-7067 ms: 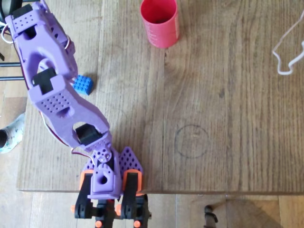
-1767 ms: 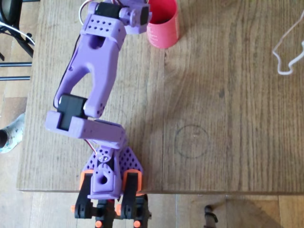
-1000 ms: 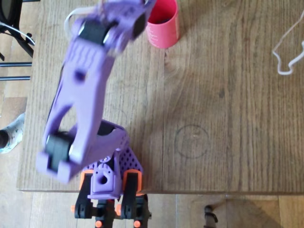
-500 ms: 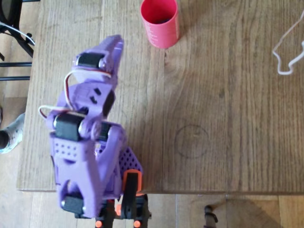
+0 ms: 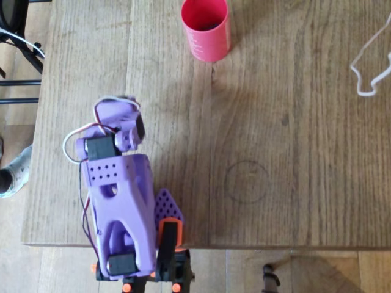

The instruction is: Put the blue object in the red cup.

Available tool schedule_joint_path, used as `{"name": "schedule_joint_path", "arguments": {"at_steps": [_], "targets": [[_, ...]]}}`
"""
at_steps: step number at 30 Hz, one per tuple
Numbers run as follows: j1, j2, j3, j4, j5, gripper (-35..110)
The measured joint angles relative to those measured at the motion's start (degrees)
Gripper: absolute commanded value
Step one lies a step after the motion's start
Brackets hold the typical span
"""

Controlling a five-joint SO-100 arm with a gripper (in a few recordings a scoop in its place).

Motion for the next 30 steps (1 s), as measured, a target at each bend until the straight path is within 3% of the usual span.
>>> {"name": "schedule_joint_path", "arguments": {"at_steps": [30], "targets": [[-0.53, 0.09, 0.26, 0.0, 0.88, 1]]}}
